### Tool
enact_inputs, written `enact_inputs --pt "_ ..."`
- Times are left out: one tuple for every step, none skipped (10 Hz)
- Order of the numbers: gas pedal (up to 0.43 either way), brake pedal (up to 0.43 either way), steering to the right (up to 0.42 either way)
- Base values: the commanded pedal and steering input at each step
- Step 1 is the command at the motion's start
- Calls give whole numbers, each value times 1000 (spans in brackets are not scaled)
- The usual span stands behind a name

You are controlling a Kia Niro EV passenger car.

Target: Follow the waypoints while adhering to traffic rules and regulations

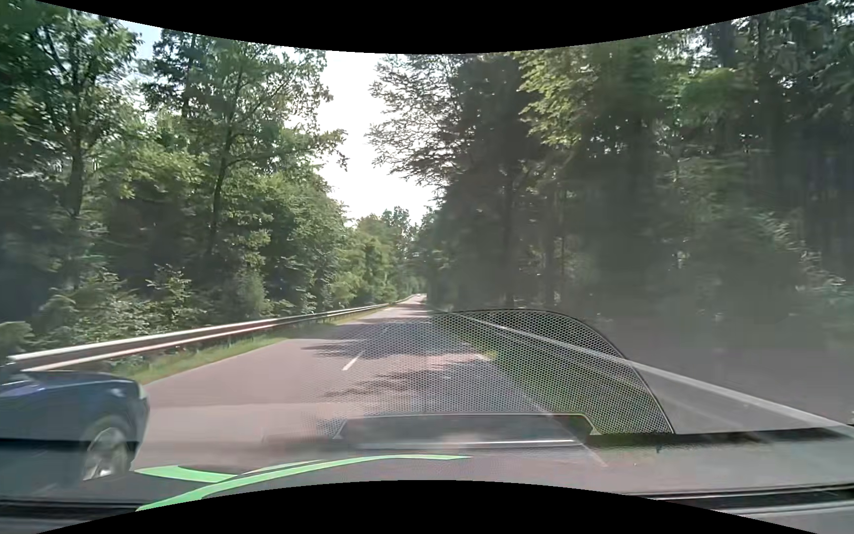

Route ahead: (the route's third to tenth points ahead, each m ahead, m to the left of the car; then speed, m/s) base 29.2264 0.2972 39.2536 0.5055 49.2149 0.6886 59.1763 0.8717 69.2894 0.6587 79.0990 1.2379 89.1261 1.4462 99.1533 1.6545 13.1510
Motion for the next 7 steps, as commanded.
enact_inputs --pt "79 0 -3" --pt "79 0 -3" --pt "79 0 -3" --pt "79 0 -3" --pt "79 0 -3" --pt "79 0 -3" --pt "79 0 -3"
